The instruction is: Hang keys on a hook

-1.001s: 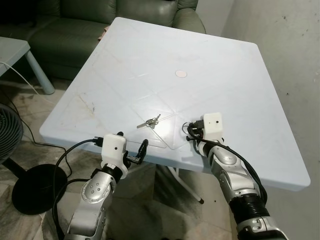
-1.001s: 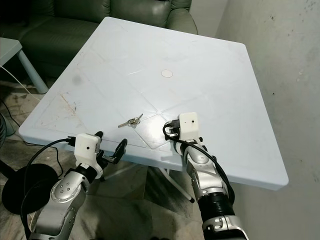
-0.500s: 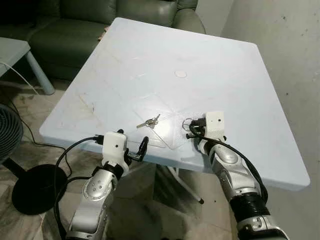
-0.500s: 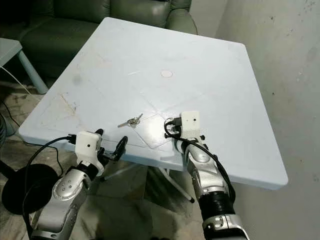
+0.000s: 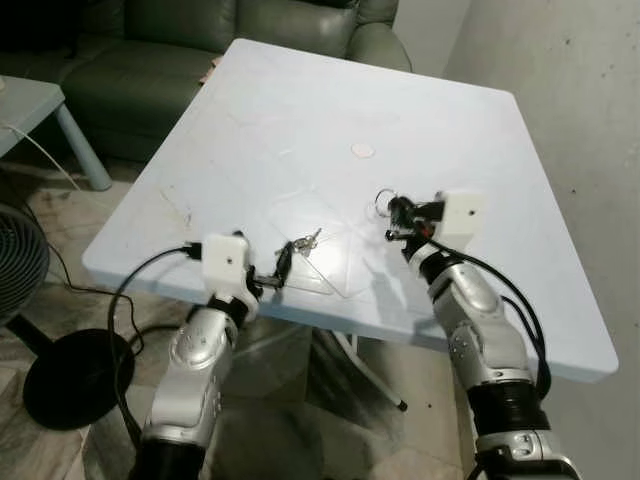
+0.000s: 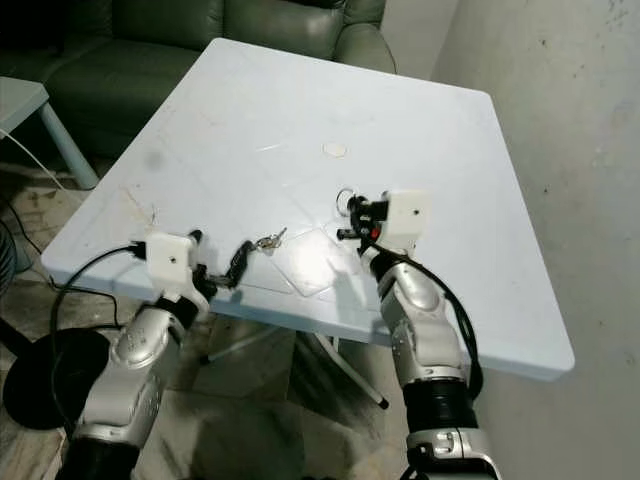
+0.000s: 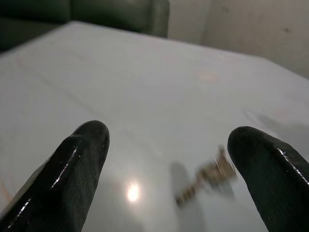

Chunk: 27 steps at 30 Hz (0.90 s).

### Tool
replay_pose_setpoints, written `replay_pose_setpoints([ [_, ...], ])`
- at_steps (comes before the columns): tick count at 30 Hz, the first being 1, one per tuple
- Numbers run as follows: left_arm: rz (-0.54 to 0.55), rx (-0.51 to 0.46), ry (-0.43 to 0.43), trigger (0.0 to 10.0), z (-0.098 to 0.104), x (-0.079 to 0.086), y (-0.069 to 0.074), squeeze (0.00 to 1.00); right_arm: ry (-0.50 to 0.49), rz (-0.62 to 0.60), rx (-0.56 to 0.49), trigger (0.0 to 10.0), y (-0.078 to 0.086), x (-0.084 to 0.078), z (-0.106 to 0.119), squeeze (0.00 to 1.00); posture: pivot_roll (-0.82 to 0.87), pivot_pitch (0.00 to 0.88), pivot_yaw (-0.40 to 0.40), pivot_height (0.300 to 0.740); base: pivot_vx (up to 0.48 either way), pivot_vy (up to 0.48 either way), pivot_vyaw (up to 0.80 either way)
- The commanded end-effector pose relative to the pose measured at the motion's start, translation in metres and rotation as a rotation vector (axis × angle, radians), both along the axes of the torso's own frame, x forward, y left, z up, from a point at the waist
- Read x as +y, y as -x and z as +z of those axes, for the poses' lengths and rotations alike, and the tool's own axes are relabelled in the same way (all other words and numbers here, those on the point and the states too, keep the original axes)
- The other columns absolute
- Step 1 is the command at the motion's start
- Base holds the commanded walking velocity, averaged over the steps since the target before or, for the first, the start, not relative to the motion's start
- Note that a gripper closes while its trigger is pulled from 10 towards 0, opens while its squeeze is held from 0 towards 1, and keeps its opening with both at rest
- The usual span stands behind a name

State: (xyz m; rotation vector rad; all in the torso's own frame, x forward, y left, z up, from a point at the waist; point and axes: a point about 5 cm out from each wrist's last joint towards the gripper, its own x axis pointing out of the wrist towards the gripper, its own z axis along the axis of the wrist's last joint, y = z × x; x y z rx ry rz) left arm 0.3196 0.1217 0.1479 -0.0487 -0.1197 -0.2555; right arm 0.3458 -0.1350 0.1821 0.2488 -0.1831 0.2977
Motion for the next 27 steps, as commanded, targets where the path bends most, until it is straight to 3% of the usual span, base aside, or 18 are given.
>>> replay_pose_setpoints([
  [1, 0.013, -0.020, 0.011, 10.0, 0.008, -0.001, -0.007, 0.00, -0.068, 0.003, -0.053, 7.4, 0.005, -0.008, 0.010, 0.00, 0.11, 0.066, -0.109, 0.740, 0.000, 0.000, 0.00],
  [2, 0.014, -0.027, 0.012, 10.0, 0.010, -0.001, -0.008, 0.00, -0.077, 0.010, -0.073, 10.0, 0.006, -0.008, 0.012, 0.00, 0.11, 0.066, -0.109, 0.740, 0.000, 0.000, 0.00],
  [4, 0.030, -0.039, 0.017, 10.0, 0.018, 0.000, -0.014, 0.00, -0.046, 0.029, -0.104, 10.0, 0.011, -0.007, 0.016, 0.00, 0.10, 0.056, -0.106, 0.740, 0.000, 0.000, 0.00],
  [5, 0.036, -0.050, 0.035, 10.0, 0.025, 0.001, -0.020, 0.00, 0.035, 0.017, -0.155, 10.0, 0.016, -0.008, 0.018, 0.00, 0.09, 0.051, -0.101, 0.740, 0.000, 0.000, 0.00],
  [9, 0.022, -0.054, 0.046, 10.0, 0.027, 0.003, -0.022, 0.00, 0.049, 0.032, -0.188, 10.0, 0.024, -0.011, 0.018, 0.00, 0.09, 0.041, -0.092, 0.740, 0.000, 0.000, 0.00],
  [14, 0.048, -0.021, 0.056, 10.0, 0.018, 0.020, -0.022, 0.00, 0.098, -0.036, -0.217, 10.0, 0.038, -0.022, 0.015, 0.00, 0.07, 0.032, -0.075, 0.740, 0.000, 0.000, 0.00],
  [16, 0.052, -0.018, 0.055, 10.0, 0.016, 0.023, -0.022, 0.00, 0.103, -0.036, -0.206, 10.0, 0.040, -0.023, 0.011, 0.00, 0.07, 0.028, -0.066, 0.740, 0.000, 0.000, 0.00],
  [18, 0.072, 0.026, 0.050, 10.0, 0.002, 0.033, -0.020, 0.00, 0.136, -0.101, -0.161, 10.0, 0.048, -0.036, -0.008, 0.00, 0.06, 0.027, -0.060, 0.740, 0.000, 0.000, 0.00],
  [21, 0.067, 0.042, 0.041, 10.0, -0.005, 0.039, -0.017, 0.00, 0.163, -0.141, -0.139, 10.0, 0.054, -0.044, -0.018, 0.00, 0.05, 0.022, -0.050, 0.740, 0.000, 0.000, 0.00],
  [27, 0.078, 0.055, 0.042, 10.0, -0.008, 0.050, -0.017, 0.00, 0.172, -0.216, -0.103, 10.0, 0.061, -0.058, -0.025, 0.00, 0.03, 0.018, -0.039, 0.740, 0.000, 0.000, 0.00],
])
